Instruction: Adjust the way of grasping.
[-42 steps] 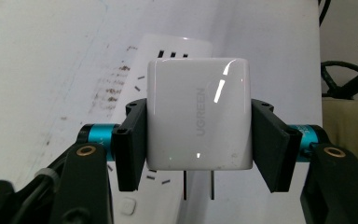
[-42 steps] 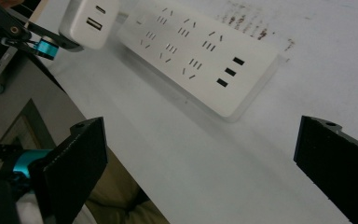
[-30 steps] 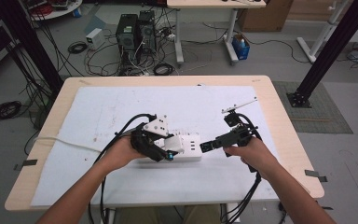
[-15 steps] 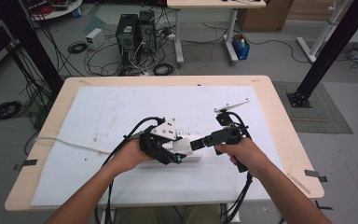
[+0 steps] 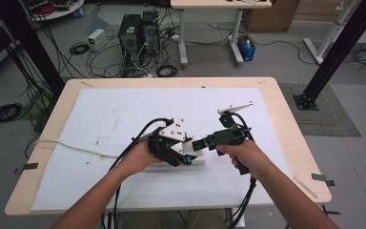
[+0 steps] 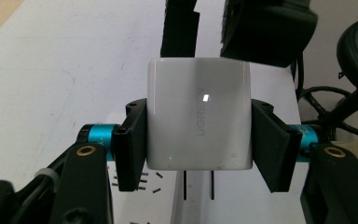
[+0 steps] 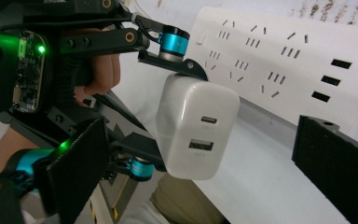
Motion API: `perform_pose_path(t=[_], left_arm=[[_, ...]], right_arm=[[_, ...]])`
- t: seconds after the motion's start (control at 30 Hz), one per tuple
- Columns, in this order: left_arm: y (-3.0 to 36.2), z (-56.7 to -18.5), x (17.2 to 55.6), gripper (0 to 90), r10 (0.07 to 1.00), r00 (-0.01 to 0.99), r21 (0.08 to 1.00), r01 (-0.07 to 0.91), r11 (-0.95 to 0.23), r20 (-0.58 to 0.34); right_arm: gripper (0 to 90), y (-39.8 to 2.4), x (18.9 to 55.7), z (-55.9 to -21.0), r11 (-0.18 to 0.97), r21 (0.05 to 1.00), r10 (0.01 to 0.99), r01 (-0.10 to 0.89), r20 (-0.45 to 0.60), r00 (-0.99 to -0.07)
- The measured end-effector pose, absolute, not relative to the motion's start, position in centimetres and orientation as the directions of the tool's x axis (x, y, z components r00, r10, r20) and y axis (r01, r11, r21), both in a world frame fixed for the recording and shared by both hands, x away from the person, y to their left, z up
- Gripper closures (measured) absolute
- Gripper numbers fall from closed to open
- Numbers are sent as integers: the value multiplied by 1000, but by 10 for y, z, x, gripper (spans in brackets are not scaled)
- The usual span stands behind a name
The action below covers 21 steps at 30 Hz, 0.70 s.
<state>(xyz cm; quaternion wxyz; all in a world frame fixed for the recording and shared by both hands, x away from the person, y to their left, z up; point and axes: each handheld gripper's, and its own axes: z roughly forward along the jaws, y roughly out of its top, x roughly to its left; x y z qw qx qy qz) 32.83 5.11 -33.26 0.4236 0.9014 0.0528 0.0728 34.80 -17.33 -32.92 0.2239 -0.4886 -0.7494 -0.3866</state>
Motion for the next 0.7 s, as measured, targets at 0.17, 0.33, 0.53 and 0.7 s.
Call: perform_pose_path(t=[0.17,0.33,0.53,0.7], left_arm=[[51,-332,329,425,158,983,775,30,-632,91],[50,-333,328,425,161,983,778,35,-627,86],[50,-332,328,425,160,983,778,29,-628,93],[50,-332,328,425,156,983,777,21,-629,99]], right_arm=[[81,-172,350,-333,220,344,538,913,738,-408],[198,-172,352,-335,198,332,517,922,764,-386],[348,-170,355,-338,206,302,504,931,783,-365],[423,-170,357,-341,201,298,483,933,799,-359]])
